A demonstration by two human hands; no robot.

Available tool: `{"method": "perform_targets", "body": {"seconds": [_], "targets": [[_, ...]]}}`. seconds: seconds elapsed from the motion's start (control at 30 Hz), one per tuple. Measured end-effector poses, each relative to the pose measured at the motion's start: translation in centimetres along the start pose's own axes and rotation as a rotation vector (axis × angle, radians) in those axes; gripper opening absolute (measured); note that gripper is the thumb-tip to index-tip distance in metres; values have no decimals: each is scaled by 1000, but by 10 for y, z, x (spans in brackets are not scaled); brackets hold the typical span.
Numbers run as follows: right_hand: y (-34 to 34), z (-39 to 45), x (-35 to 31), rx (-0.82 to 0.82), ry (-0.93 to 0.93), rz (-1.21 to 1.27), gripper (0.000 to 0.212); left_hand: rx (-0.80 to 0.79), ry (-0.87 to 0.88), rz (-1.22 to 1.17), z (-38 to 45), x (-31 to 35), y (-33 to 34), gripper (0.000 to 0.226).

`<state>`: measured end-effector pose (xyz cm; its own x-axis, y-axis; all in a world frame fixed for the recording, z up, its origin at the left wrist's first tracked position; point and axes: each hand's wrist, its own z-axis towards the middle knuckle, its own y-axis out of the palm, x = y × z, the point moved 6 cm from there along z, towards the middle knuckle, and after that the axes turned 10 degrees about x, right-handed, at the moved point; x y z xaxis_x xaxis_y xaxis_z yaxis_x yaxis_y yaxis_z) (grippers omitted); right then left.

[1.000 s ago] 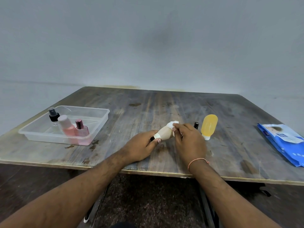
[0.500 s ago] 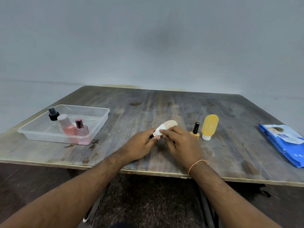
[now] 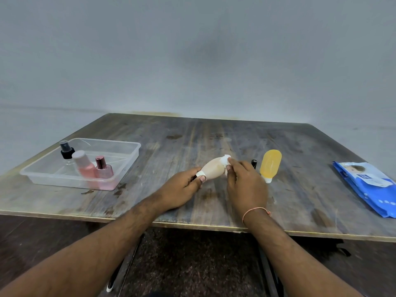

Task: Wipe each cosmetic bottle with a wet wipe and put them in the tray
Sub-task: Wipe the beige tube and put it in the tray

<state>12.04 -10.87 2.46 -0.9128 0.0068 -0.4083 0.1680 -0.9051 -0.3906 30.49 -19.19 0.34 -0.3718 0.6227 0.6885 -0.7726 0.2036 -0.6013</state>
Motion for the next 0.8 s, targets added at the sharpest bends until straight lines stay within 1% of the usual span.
{"method": "perform_targets", "body": {"seconds": [0.1, 0.13, 0.23, 0.37, 0.47, 0.53, 0.63, 0.8], "targets": [[0, 0, -4, 24, -55, 40, 29, 22, -28, -31, 1, -2, -2, 21], [-1, -1, -7, 35, -106, 51, 29, 32, -36, -44, 2, -2, -3, 20], [1, -6, -18, 10, -275, 103, 26, 47, -52, -106, 2, -1, -4, 27], [7, -13, -28, -65, -415, 188, 27, 44, -102, -195, 3, -6, -3, 44], [9, -19, -35, -90, -509, 229, 28, 58, -141, -280, 3, -10, -2, 42], [7, -19, -37, -75, -530, 223, 28, 66, -173, -323, 3, -10, -1, 35], [4, -18, -35, -38, -516, 179, 30, 63, -197, -341, 3, -5, -2, 34], [1, -10, -24, 12, -368, 139, 33, 44, -266, -430, 2, -2, -4, 33]]}}
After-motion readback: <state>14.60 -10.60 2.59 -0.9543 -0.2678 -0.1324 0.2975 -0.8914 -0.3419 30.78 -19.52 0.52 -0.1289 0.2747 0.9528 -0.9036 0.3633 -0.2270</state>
